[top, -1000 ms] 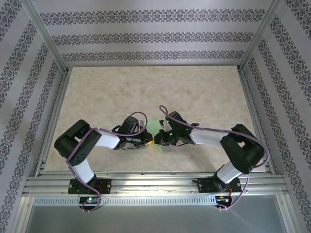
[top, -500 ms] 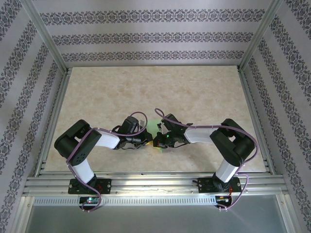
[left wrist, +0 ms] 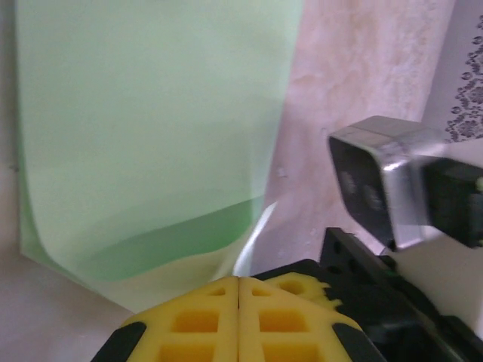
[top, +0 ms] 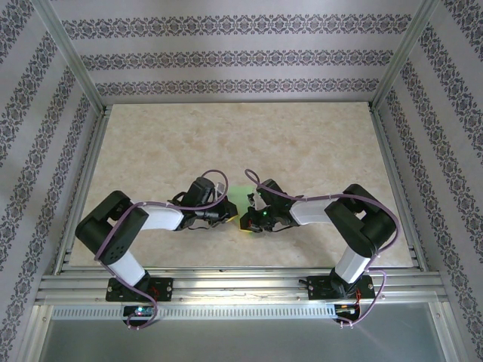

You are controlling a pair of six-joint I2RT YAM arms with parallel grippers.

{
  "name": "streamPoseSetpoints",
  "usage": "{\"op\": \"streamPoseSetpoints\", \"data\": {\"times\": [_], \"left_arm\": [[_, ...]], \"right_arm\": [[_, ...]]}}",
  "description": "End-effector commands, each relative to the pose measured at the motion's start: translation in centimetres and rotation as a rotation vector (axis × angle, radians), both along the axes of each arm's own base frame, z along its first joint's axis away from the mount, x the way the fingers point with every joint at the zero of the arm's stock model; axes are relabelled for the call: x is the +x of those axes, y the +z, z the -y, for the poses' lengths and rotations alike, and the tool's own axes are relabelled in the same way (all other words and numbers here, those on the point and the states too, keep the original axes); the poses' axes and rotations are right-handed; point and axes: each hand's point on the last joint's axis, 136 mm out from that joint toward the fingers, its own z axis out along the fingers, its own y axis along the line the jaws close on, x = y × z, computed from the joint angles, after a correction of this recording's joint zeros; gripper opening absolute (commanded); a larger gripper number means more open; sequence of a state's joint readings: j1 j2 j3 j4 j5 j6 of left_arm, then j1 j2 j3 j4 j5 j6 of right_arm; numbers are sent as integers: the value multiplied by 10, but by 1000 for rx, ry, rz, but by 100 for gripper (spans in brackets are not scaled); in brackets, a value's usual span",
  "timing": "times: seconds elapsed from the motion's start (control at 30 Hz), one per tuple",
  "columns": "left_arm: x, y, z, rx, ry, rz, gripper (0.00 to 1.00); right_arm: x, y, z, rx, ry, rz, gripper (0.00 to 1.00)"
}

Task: Fold a paper plane with a square sheet of paper (pick it up from the middle)
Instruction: Third fold the triangle at the center of the table.

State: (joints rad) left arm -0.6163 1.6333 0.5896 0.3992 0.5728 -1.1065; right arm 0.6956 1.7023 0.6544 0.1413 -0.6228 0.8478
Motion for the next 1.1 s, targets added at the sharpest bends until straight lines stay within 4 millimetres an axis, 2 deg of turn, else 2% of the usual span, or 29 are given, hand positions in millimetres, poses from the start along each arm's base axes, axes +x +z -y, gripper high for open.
{"op": "streamPoseSetpoints", "data": {"times": [0.0, 0.27, 0.4, 0.57, 0.8, 1.07], "left_arm": [[-5, 7, 5, 27, -37, 21, 3], [-5, -12, 2, 101, -36, -13, 2], [-5, -30, -10, 151, 0, -46, 1], [-3, -48, -34, 175, 50, -84, 1], [7, -49, -57, 147, 96, -103, 1], [21, -41, -71, 143, 130, -104, 1]], "right_arm": [[-12, -22, 20, -87, -32, -77, 2], [-12, -22, 20, -90, -29, -77, 2], [-14, -25, 23, -100, -29, -80, 2], [-18, -31, 27, -121, -26, -91, 1], [-22, -35, 31, -131, -29, -97, 0], [-23, -35, 30, -127, -20, -100, 0]]}}
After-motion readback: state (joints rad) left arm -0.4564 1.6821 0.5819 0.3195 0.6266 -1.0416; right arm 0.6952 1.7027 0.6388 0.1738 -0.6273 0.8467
